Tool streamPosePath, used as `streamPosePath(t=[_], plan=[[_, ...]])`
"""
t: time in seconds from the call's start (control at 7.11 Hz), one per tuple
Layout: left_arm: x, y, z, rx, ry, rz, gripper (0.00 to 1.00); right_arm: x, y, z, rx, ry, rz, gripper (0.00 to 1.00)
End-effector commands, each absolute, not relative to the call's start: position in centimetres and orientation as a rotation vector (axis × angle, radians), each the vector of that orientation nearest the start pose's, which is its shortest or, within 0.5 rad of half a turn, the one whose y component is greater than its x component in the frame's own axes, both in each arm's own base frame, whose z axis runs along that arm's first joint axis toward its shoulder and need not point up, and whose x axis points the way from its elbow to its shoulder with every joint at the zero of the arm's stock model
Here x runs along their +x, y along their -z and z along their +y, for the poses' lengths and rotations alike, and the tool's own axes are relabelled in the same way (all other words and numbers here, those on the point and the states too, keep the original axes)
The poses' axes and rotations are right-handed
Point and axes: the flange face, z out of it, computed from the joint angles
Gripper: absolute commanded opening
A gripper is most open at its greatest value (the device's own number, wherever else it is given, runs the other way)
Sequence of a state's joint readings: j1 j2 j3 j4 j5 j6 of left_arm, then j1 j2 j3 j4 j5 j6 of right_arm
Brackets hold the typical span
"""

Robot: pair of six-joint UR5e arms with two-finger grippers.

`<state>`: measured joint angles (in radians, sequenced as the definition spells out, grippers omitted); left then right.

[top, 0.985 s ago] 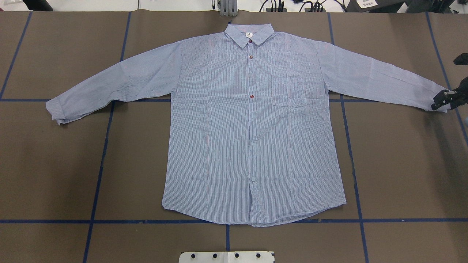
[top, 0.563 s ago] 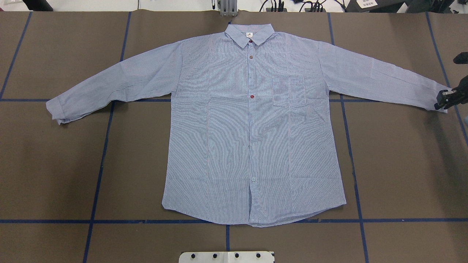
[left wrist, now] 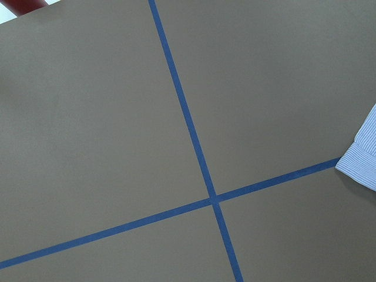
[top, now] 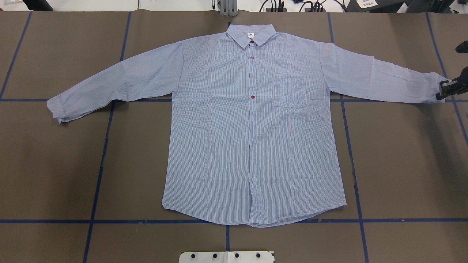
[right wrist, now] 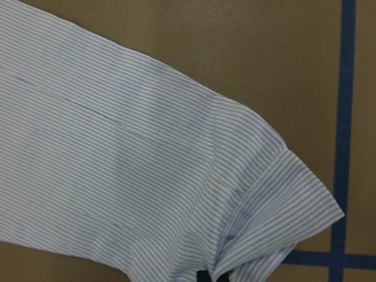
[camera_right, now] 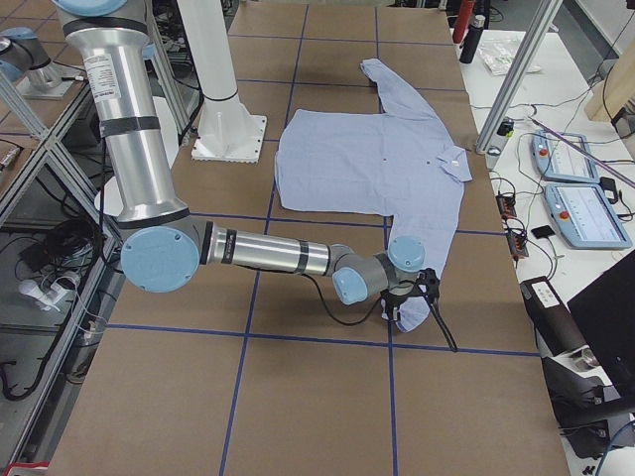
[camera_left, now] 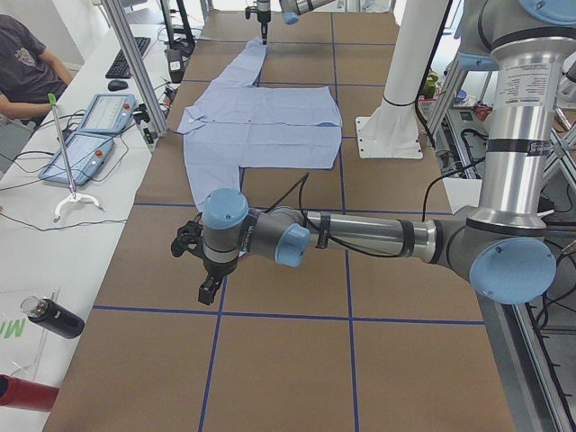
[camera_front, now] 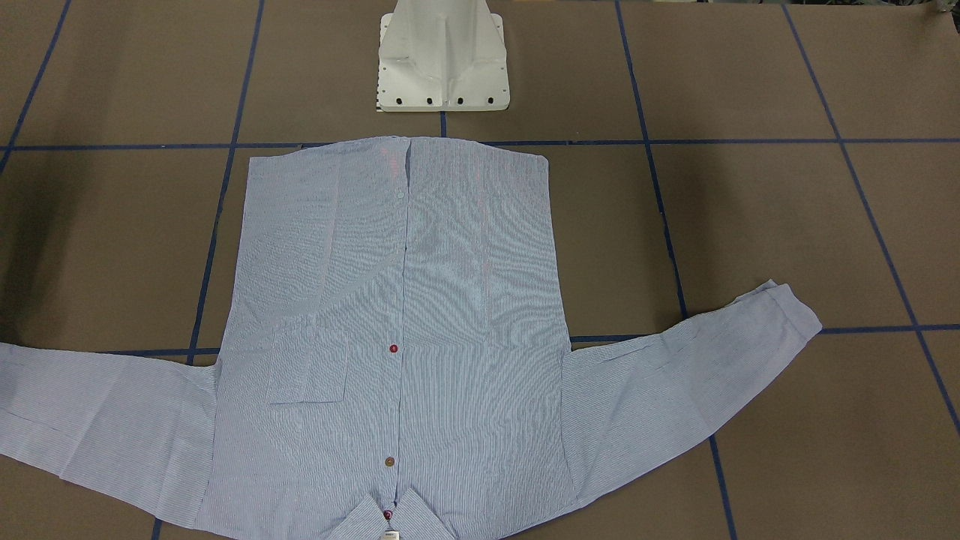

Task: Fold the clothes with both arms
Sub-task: 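Lift the cuff with the right gripper and carry it toward the collar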

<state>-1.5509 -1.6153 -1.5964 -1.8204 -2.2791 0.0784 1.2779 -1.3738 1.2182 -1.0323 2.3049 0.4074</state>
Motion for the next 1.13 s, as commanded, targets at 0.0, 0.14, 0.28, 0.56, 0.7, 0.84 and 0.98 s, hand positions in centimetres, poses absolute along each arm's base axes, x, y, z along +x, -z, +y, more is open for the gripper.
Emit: streamPosePath(t=[0.0, 0.14, 0.28, 0.56, 0.7, 0.84, 0.98], plan=[[-5.8, -60.1, -53.0, 0.326, -0.206, 0.693, 1.00, -9.8, -63.0, -59.1, 0.177, 0.056, -0.833, 0.00], [-5.8, -60.1, -53.0, 0.326, -0.206, 0.693, 1.00, -9.9, -59.3, -59.5, 0.231, 0.077, -0.858, 0.00], [-5.8, -60.0, -53.1, 0.327, -0.205, 0.693, 1.00, -10.7, -53.5, -61.4, 0.291, 0.121, -0.926, 0.00], [-5.8, -60.1, -53.0, 0.324, -0.203, 0.693, 1.00, -13.5, -43.0, -65.0, 0.386, 0.173, -1.015, 0.00], [-5.8, -60.1, -53.0, 0.323, -0.201, 0.694, 1.00, -17.9, -35.9, -66.8, 0.419, 0.208, -1.056, 0.00], [-5.8, -60.2, -52.9, 0.322, -0.201, 0.694, 1.00, -22.3, -30.5, -67.4, 0.468, 0.258, -1.064, 0.00], [-5.9, -60.4, -52.8, 0.318, -0.199, 0.693, 1.00, -26.7, -26.3, -67.5, 0.512, 0.274, -1.036, 0.00]])
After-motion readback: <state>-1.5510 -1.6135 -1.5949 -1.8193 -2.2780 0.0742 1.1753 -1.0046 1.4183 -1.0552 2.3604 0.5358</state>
